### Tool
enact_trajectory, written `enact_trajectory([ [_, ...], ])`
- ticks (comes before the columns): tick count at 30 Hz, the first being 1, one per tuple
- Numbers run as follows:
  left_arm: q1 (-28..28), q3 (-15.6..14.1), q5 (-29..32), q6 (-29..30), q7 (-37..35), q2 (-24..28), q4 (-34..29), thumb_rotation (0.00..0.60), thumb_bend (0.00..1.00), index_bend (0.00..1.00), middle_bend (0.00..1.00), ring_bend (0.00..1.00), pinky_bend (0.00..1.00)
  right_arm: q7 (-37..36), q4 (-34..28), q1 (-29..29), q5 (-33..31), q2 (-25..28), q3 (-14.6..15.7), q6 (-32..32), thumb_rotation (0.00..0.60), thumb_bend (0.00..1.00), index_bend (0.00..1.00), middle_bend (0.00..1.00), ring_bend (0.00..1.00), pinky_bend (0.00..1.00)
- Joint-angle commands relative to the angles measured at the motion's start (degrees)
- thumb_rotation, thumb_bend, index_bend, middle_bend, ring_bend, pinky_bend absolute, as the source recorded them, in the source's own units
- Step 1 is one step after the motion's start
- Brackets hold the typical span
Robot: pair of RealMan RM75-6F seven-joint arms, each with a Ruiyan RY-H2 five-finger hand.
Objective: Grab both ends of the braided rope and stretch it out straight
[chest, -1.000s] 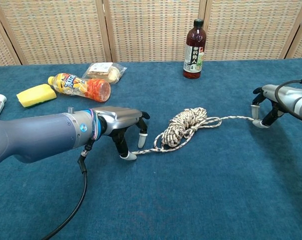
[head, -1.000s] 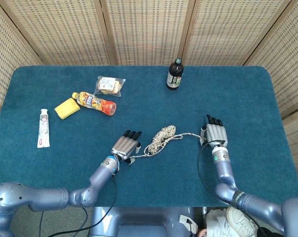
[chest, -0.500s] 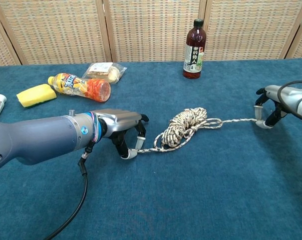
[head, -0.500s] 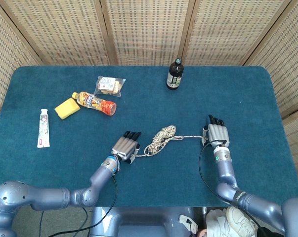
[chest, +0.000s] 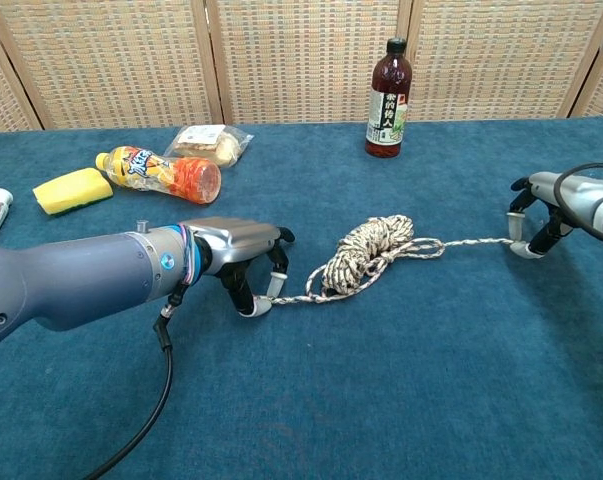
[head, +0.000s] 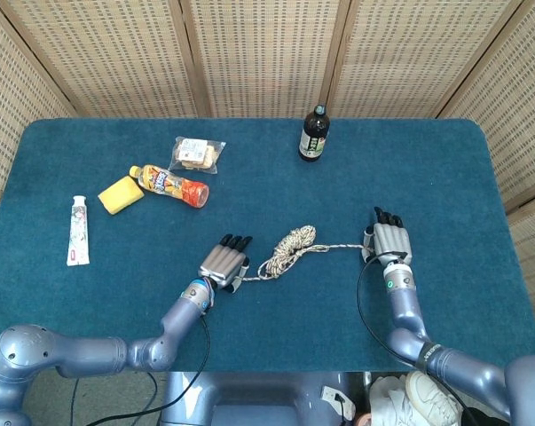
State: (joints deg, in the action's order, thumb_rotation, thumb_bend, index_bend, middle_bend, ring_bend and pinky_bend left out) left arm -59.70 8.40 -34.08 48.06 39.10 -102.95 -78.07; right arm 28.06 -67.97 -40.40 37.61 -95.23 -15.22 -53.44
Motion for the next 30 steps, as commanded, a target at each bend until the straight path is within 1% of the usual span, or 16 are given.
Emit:
enact_trajectory([
  [1, 0.18, 0.12, -0.89, 0.44, -0.77, 0.22, 0.11, 0.600, 0.48, 0.74, 0.00, 0.00, 0.00, -0.22, -0.23, 0.02, 0.37, 0.08, -0.10, -0.32, 0.600, 0.48, 0.69, 0.00, 0.00, 0.00],
  [3, 0.60, 0.17, -1.87, 1.00, -1.57, 0.94, 0.07, 0.600, 0.48, 0.76, 0.00, 0.00, 0.00, -0.61, -0.35, 0.09, 1.14, 0.15, -0.19, -0.94, 0.600, 0.49, 0.70, 0.00, 0.00, 0.00],
  [6, 1.88, 0.01, -3.41, 2.25, -2.89, 3.50, -1.05, 0.600, 0.48, 0.77, 0.00, 0.00, 0.00, -1.38, -0.38, 0.30, 2.41, 0.31, -0.37, -1.95, 0.600, 0.49, 0.72, 0.00, 0.00, 0.00],
  [12, 5.39, -0.97, -6.97, 4.79, -6.02, 10.30, -3.41, 0.600, 0.48, 0.79, 0.00, 0.00, 0.00, -2.75, -0.53, 0.93, 4.85, 0.86, -0.45, -3.56, 0.600, 0.50, 0.74, 0.00, 0.00, 0.00],
  [17, 8.27, -1.93, -9.22, 5.83, -8.74, 15.37, -3.36, 0.600, 0.48, 0.79, 0.00, 0.00, 0.00, -3.08, -0.79, 1.37, 5.90, 1.51, -0.59, -4.56, 0.600, 0.52, 0.75, 0.00, 0.00, 0.00],
  [19, 9.76, -2.35, -10.06, 6.01, -10.40, 17.56, -2.37, 0.600, 0.48, 0.79, 0.00, 0.00, 0.00, -2.75, -0.89, 1.58, 6.00, 1.82, -0.62, -5.04, 0.600, 0.52, 0.75, 0.00, 0.00, 0.00],
  [24, 11.93, -3.07, -11.68, 4.94, -13.71, 19.84, -0.17, 0.600, 0.48, 0.79, 0.00, 0.00, 0.00, -1.97, -1.18, 2.08, 5.76, 2.38, -0.58, -5.73, 0.600, 0.52, 0.75, 0.00, 0.00, 0.00],
  [30, 14.18, -3.48, -13.36, 3.60, -17.67, 20.75, 2.82, 0.600, 0.49, 0.80, 0.00, 0.00, 0.00, -1.01, -0.93, 2.58, 5.08, 2.78, -0.50, -6.00, 0.600, 0.52, 0.75, 0.00, 0.00, 0.00],
])
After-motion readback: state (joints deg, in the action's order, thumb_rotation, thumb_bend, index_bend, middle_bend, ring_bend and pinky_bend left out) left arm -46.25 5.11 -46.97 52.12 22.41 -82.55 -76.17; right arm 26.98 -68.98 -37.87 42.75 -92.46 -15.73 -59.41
